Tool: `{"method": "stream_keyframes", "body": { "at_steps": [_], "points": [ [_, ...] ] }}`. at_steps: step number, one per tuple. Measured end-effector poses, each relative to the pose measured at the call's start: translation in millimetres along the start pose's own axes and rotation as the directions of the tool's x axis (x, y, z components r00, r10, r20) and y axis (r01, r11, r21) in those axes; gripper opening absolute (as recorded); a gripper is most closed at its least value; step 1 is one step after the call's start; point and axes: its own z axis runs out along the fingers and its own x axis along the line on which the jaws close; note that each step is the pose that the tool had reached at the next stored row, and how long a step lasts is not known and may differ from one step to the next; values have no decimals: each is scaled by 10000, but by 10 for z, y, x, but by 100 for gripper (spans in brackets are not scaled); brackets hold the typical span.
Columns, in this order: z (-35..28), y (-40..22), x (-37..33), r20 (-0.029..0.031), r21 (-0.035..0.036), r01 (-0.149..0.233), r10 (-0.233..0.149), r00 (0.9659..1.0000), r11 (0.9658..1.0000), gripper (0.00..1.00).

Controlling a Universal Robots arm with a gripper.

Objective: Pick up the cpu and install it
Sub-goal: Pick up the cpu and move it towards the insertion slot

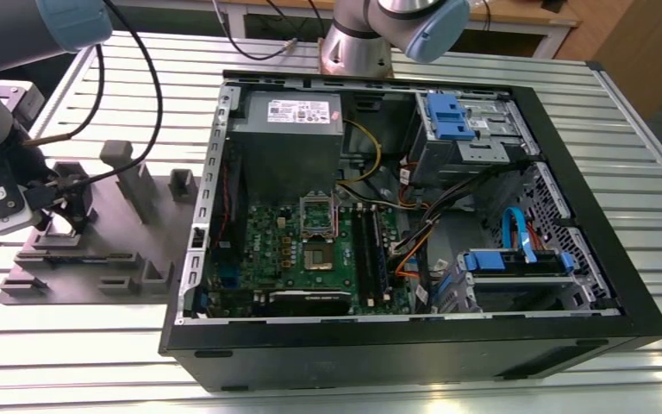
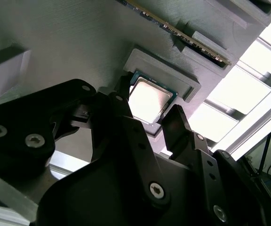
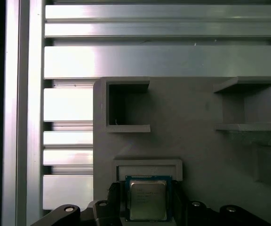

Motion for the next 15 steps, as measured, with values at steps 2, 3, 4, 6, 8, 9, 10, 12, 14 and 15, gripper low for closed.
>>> {"method": "stream_keyframes", "body": {
  "at_steps": [2, 3, 4, 6, 8, 9, 10, 12, 14, 15],
  "points": [
    [0, 0, 0, 0, 0, 0, 0, 10000, 10000, 55],
    [-1, 0, 1, -2, 1, 0, 0, 10000, 10000, 55],
    [-2, -1, 2, -3, 2, 1, -1, 10000, 10000, 55],
    [-1, 0, 5, -1, 1, 1, -1, 10000, 10000, 55],
    [0, 0, 5, 0, 0, 0, 0, 10000, 10000, 55],
    [0, 0, 5, 0, 0, 0, 0, 10000, 10000, 55],
    [0, 0, 6, 0, 0, 0, 0, 10000, 10000, 55],
    [-1, 0, 6, -1, 0, 0, 0, 10000, 10000, 55],
    [-1, 0, 6, -1, 1, 0, 0, 10000, 10000, 55],
    [-1, 0, 6, -1, 1, 0, 0, 10000, 10000, 55]
  ]
}}
